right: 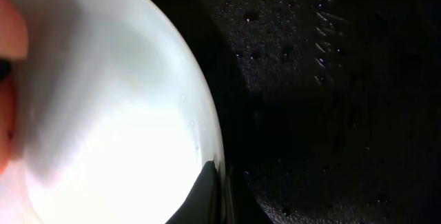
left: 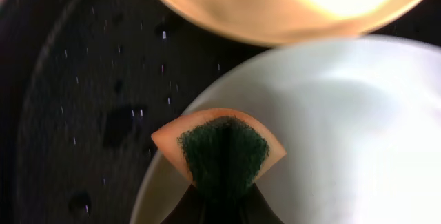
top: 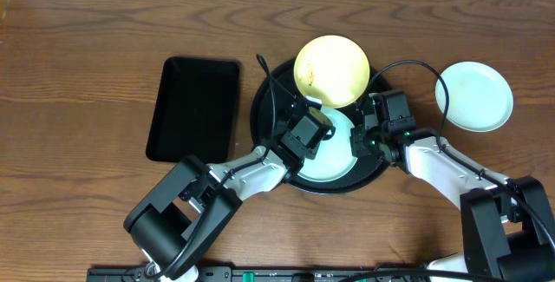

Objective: Clean dirty plates on tray and stack at the side
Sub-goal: 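Scrub the pale green plate again with the sponge in the left gripper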

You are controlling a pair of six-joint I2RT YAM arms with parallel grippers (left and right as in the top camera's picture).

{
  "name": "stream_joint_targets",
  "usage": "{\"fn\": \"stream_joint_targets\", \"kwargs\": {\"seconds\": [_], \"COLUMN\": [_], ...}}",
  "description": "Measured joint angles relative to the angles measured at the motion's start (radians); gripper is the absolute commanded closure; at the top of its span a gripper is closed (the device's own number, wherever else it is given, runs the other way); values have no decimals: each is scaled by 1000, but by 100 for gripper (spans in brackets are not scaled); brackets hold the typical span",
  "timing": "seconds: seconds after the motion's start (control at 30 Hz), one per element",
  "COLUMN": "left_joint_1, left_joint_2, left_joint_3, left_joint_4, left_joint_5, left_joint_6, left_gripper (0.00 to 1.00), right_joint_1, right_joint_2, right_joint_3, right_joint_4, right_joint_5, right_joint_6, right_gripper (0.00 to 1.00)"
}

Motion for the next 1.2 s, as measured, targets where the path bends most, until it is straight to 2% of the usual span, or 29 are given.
{"fn": "stream_joint_targets", "kwargs": {"seconds": [0.13, 0.43, 0.5, 0.63, 0.9, 1.2], "left_joint_1": [1, 21, 38, 46, 30, 18], "left_joint_2": [-24, -437, -468, -453, -274, -144], "left_joint_3": [-2, -7, -7, -7, -7, -7], "left_joint_4": [51, -39, -78, -146, -117, -69], "left_joint_5": [-2, -6, -7, 29, 232, 283], "left_joint_6": [6, 8, 9, 9, 8, 8], "left_gripper": [93, 93, 93, 93, 93, 93], "right_joint_1": [0, 0, 0, 0, 0, 0], "right_joint_2": [0, 0, 0, 0, 0, 0], "right_joint_3": [0, 0, 0, 0, 0, 0], "right_joint_4": [3, 3, 3, 3, 3, 3], "right_joint_5": [6, 8, 9, 10, 10, 11], "right_joint_6": [0, -1, 0, -1, 0, -1], "right_gripper": [99, 99, 99, 99, 99, 99]}}
